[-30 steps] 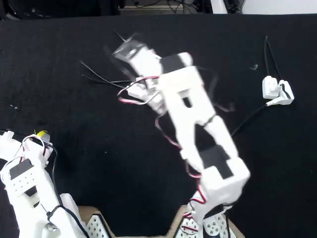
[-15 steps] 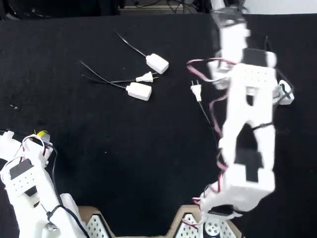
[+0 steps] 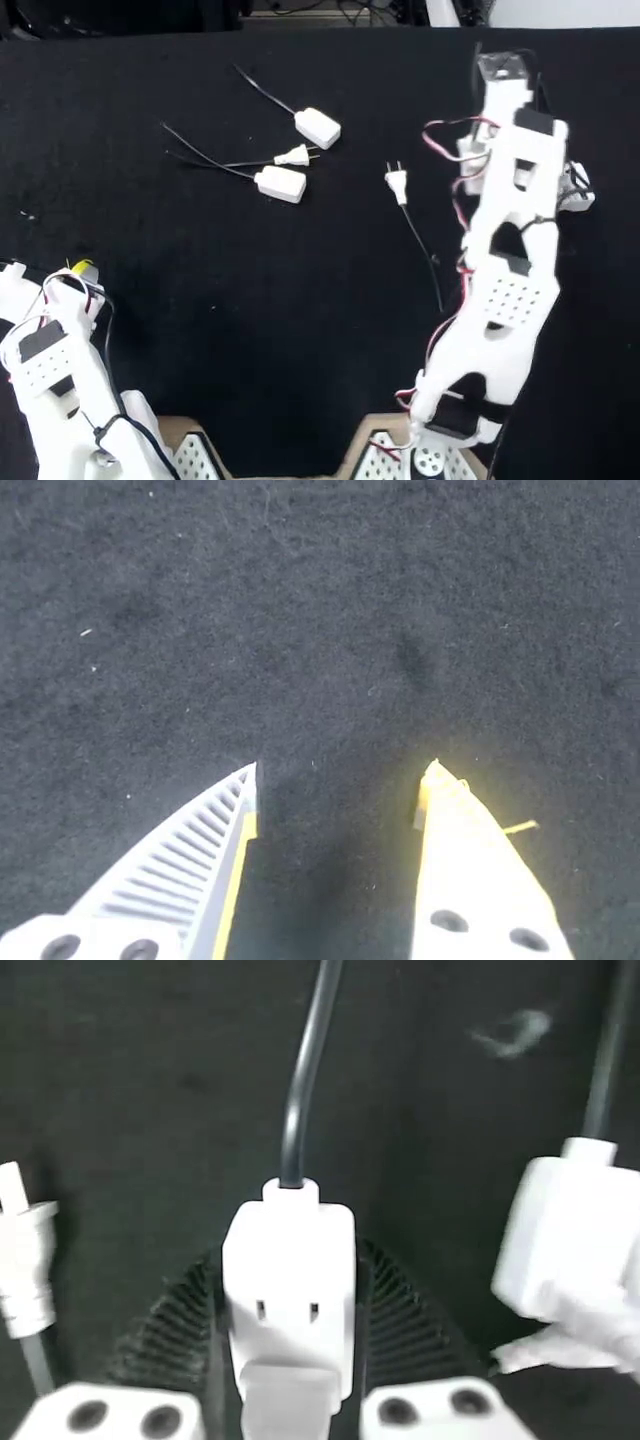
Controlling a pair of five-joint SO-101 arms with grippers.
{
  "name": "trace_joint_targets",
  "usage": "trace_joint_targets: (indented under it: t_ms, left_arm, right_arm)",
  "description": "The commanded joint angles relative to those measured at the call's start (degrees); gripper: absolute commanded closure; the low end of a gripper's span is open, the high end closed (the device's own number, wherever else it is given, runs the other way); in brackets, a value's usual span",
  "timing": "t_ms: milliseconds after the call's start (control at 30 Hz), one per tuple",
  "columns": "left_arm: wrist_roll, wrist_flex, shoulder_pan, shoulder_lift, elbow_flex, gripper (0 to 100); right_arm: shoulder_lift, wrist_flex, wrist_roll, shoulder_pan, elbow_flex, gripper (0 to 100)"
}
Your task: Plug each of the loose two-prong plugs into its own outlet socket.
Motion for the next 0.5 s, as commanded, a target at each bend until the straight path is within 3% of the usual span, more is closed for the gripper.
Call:
trace_joint_targets:
  t_ms: [0, 167, 367, 467]
  left_arm:
    - [0.35, -0.97, -0.22, 0.0, -2.59, 74]
    - [0.35, -0.97, -0.22, 0.0, -2.59, 74]
    - [0.35, -1.05, -0.22, 0.0, -2.59, 74]
    - [0.35, -1.05, -0.22, 0.0, -2.59, 74]
  right_arm:
    - [2.15, 1.32, -0.18, 1.67, -8.4, 98.8]
    - [6.73, 1.85, -0.62, 3.87, -14.64, 97.7]
    - [8.04, 4.13, -4.92, 5.98, -17.89, 74.7]
    - [7.96, 7.91, -3.69, 4.48, -20.44, 73.0]
